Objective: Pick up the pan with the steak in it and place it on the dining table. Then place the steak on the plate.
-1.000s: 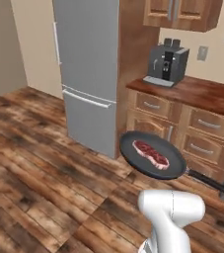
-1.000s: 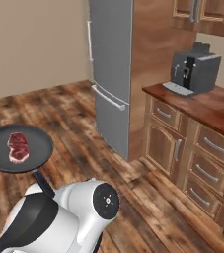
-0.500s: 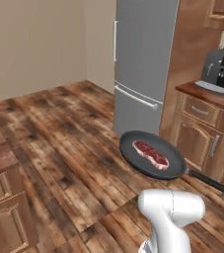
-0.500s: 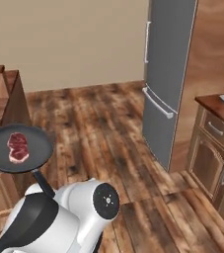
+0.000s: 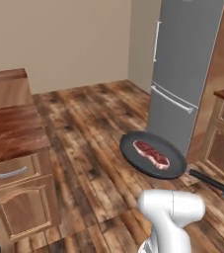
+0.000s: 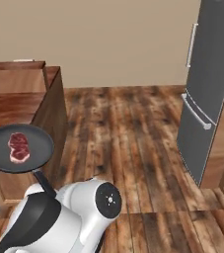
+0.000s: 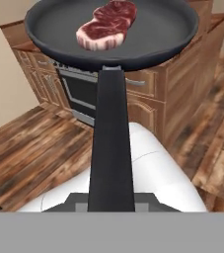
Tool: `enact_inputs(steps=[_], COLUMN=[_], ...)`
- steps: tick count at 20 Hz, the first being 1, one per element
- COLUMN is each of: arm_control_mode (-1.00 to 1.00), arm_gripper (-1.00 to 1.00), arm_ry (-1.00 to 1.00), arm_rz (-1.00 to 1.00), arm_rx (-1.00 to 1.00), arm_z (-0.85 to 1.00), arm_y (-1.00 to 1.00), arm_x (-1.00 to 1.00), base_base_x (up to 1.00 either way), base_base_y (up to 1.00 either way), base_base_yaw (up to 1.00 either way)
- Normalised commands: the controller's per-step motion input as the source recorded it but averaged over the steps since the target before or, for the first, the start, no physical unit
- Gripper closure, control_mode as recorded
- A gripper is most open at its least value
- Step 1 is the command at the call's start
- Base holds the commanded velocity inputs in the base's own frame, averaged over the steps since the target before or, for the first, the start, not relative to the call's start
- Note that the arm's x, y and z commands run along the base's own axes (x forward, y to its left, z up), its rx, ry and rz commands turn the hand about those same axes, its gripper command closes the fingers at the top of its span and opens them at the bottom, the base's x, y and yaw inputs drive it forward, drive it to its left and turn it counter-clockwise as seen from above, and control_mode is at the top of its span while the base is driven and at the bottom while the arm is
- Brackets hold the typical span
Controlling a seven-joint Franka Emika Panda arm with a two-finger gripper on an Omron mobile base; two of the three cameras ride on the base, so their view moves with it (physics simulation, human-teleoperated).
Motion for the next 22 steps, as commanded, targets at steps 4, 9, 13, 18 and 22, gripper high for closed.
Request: enact_inputs(steps=[4, 9, 13, 18, 22], arm_control_mode=[1.00, 1.00, 1.00, 1.00, 1.00], arm_gripper=[1.00, 1.00, 1.00, 1.00, 1.00], arm_ry=[0.00, 0.00, 0.00, 0.00, 0.00], arm_rz=[0.00, 0.00, 0.00, 0.00, 0.00], arm_rx=[0.00, 0.00, 0.00, 0.00, 0.00], arm_z=[0.00, 0.00, 0.00, 0.00, 0.00], arm_y=[0.00, 0.00, 0.00, 0.00, 0.00], arm_x=[0.00, 0.00, 0.00, 0.00, 0.00], base_base_x=[0.00, 0.00, 0.14, 0.30, 0.29], base_base_y=[0.03, 0.00, -0.48, -0.97, -1.00], base_base_yaw=[0.34, 0.06, 0.00, 0.00, 0.00])
